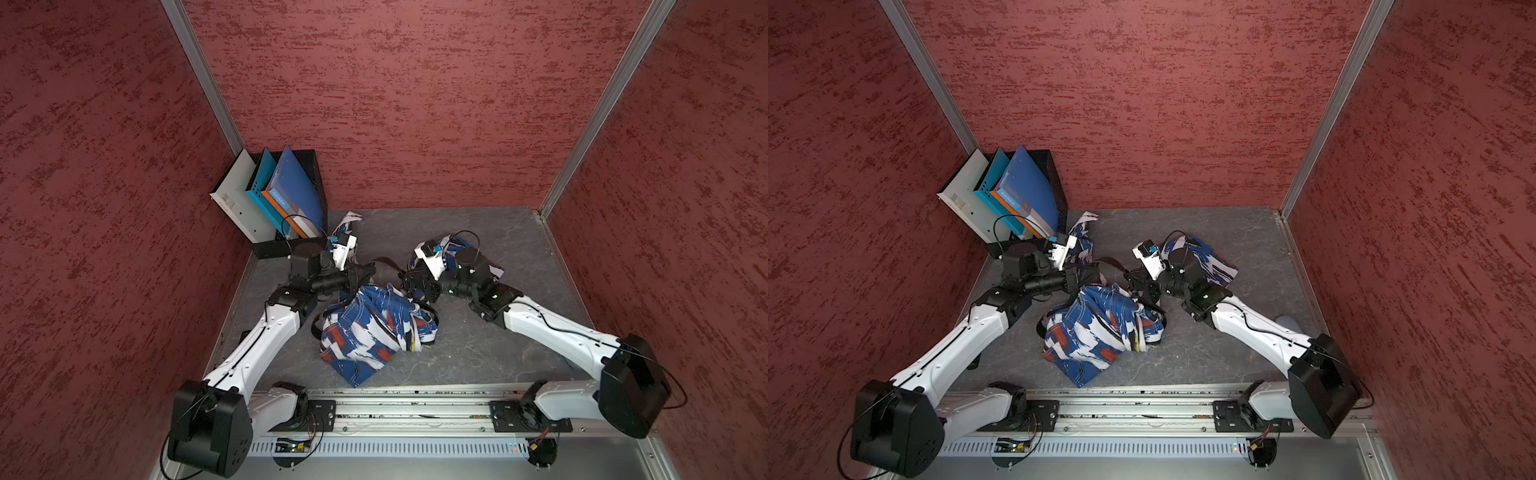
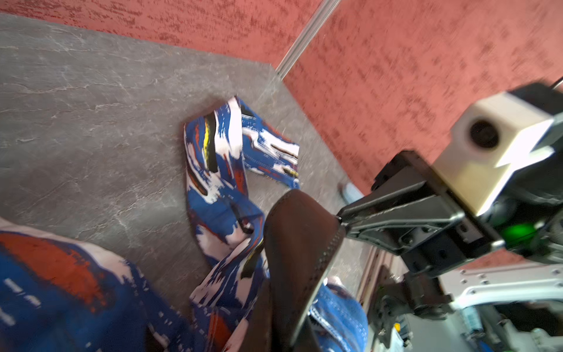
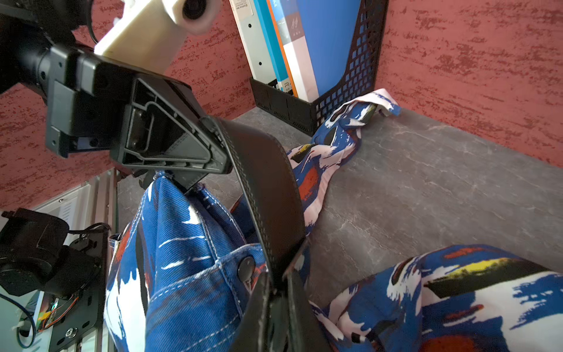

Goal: Remove the belt from the trousers

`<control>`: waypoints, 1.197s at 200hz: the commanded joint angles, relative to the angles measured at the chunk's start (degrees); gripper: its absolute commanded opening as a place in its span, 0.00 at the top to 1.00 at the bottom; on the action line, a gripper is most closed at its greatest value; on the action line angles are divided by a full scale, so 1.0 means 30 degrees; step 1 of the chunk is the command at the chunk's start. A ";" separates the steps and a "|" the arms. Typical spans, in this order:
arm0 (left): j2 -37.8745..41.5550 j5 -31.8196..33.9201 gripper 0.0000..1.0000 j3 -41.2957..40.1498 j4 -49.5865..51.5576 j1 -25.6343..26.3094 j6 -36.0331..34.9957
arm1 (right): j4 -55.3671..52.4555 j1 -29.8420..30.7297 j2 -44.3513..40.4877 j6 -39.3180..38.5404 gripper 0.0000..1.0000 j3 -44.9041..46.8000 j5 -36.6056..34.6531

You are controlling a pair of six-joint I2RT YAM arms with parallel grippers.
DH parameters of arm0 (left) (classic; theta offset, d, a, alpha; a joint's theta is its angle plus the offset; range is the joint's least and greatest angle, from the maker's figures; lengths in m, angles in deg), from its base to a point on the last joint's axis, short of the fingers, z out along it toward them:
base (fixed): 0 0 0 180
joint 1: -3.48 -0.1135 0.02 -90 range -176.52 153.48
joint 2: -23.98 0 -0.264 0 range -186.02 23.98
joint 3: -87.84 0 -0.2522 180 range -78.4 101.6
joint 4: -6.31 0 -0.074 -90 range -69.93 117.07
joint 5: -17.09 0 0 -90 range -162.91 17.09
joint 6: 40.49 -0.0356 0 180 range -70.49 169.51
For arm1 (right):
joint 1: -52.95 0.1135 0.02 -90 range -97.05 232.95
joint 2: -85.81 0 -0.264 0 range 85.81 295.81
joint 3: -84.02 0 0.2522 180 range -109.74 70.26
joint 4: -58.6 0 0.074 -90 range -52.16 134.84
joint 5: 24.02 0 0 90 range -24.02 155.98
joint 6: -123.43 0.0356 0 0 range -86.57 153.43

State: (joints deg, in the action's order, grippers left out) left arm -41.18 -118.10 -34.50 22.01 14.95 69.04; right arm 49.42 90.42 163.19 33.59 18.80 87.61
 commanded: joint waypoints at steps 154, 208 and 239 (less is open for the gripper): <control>0.2687 0.5845 1.00 -0.0124 -0.0592 0.0966 0.2875 | 0.2559 -0.0092 -0.2951 0.0964 0.22 0.1023 0.0694; 0.2099 0.5831 1.00 0.0901 -0.0305 0.1429 0.3356 | 0.0594 0.2086 -0.0349 -0.1124 0.19 -0.0628 -0.1711; 0.2459 0.5594 1.00 0.0448 -0.0533 0.1323 0.3501 | -0.0573 0.2084 0.0834 -0.0627 0.29 -0.1800 -0.5372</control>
State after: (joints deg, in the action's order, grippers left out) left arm -35.26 -99.87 -34.33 22.18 18.99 79.21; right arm 50.14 96.91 164.18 31.71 17.20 80.70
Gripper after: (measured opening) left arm 0.078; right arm 0.765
